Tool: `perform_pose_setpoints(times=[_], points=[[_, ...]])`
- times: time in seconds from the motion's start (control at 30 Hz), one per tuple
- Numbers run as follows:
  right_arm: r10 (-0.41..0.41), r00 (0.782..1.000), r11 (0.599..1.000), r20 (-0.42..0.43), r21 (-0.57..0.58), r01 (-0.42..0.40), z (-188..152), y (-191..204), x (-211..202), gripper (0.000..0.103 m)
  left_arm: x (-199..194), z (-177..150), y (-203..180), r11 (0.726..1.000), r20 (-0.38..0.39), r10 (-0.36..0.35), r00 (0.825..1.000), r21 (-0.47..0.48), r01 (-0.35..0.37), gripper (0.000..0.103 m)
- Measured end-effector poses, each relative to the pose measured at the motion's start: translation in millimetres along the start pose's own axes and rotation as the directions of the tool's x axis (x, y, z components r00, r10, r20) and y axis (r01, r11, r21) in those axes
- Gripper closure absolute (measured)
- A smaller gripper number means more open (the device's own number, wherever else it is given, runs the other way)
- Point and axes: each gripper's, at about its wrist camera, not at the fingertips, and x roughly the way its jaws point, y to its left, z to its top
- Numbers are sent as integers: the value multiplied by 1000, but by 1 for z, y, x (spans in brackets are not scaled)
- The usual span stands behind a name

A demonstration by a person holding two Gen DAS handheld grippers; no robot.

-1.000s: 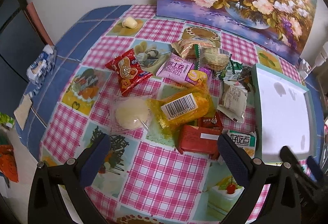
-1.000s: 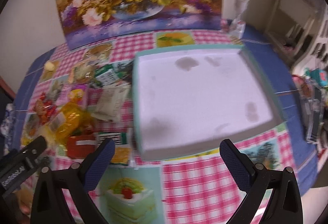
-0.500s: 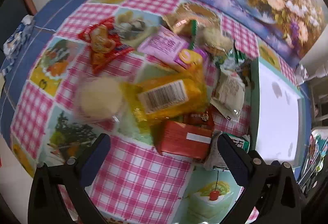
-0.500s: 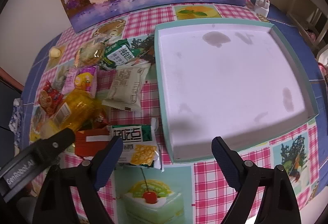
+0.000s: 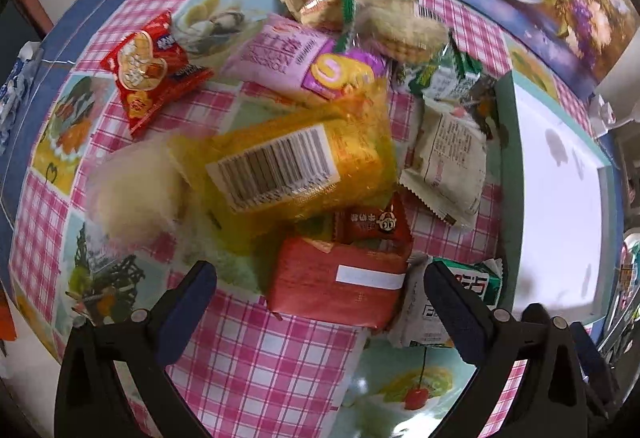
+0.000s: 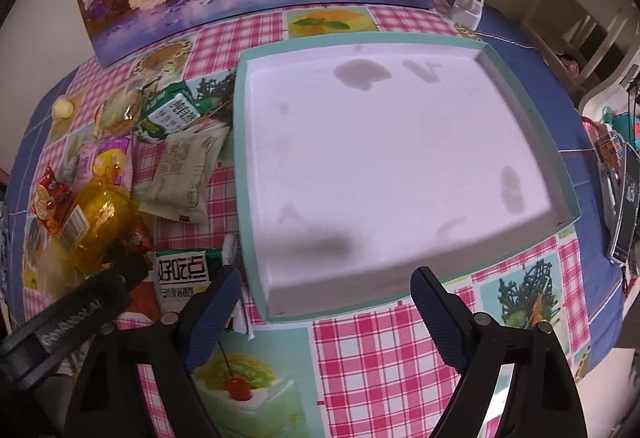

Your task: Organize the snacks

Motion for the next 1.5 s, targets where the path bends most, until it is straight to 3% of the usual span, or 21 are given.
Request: perform_pose_setpoints(times=[0.17,0.33,0.53,0.63,0.87,1.07,1.27,1.5], points=[[2,1000,1000,7,7,-2,0,0,-2,14,16,3,1,999,-31,-7,1000,-33,6,1],[72,997,997,14,-8,-72,0,9,-3,14,14,-1,11,999,-20,0,1000,-43,-1,11],[110,994,994,17,-23,-110,-1,19,-4,14,12,3,18,998,-32,-4,999,-60,2,12],[113,994,993,14,-22,-112,-1,20,-4,14,6,1,25,998,-30,7,1000,-55,-9,23],[141,990,989,12,-39,-140,-2,26,-5,14,3,0,45,994,-41,15,999,-104,-19,23],[186,983,979,0,-86,-185,-4,43,-4,21,3,1,73,982,-37,24,999,-184,-30,23],[223,975,965,-9,-143,-222,-8,62,-6,24,6,1,109,969,-48,-7,999,-247,-5,23],[225,974,955,-40,-190,-228,-13,79,0,24,1,4,126,974,-41,-4,999,-228,-6,23]])
